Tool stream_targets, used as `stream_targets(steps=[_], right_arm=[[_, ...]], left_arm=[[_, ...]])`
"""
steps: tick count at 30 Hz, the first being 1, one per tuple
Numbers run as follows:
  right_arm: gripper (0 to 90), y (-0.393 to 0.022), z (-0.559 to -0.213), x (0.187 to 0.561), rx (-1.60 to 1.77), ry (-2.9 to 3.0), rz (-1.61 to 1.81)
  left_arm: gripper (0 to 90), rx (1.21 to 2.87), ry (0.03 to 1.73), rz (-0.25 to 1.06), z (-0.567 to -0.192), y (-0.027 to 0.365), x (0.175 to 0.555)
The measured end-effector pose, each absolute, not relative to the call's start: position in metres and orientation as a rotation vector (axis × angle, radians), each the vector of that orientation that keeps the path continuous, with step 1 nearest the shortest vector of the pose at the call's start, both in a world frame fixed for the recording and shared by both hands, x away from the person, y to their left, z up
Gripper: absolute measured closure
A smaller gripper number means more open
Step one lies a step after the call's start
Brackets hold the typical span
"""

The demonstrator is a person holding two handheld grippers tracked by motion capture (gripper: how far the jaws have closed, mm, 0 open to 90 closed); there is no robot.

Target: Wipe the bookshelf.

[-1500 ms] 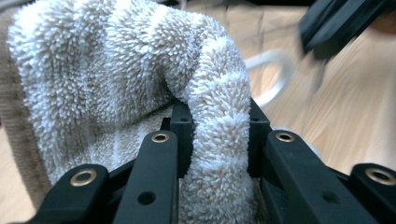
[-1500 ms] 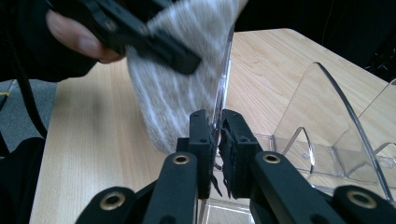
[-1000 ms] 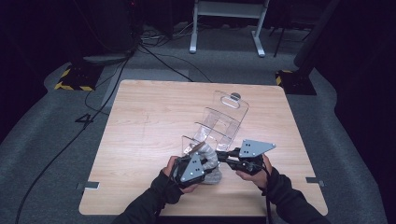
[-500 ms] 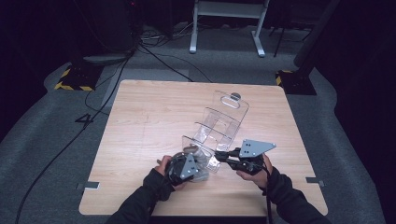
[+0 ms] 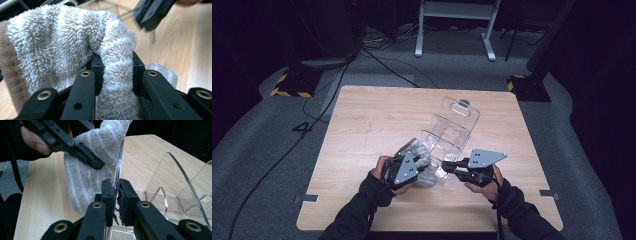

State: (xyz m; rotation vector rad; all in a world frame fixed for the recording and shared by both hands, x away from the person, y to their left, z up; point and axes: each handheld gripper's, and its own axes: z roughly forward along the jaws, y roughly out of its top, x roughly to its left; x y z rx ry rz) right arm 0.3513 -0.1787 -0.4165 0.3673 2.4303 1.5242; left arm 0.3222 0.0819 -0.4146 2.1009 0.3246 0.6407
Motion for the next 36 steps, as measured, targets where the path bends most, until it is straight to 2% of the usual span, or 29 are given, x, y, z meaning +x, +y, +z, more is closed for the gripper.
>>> stream_targets(steps=[10, 14, 16, 22, 27, 36], right_arm=[[84.1, -0.179, -0.416, 0.351, 0.376, 2.427, 1.519], [84.3, -0.179, -0.416, 0.351, 0.376, 2.426, 1.517], [84.3, -0.179, -0.416, 0.351, 0.375, 2.426, 1.516], [84.3, -0.179, -0.416, 0.352, 0.371, 2.43, 1.52], [84.3, -0.18, -0.416, 0.352, 0.37, 2.431, 1.521], [84.0, -0.179, -0.416, 0.352, 0.375, 2.429, 1.52]], left_arm=[[73.5, 2.05, 0.309, 0.516, -0.436, 0.062, 0.318], [73.6, 2.117, 0.284, 0.485, -0.449, 0.054, 0.318], [73.7, 2.225, 0.246, 0.498, -0.463, 0.048, 0.321], [74.2, 2.286, 0.28, 0.403, -0.473, 0.06, 0.333], [74.2, 2.309, 0.377, 0.462, -0.468, 0.082, 0.343], [73.8, 2.135, 0.534, 0.549, -0.44, 0.122, 0.351]])
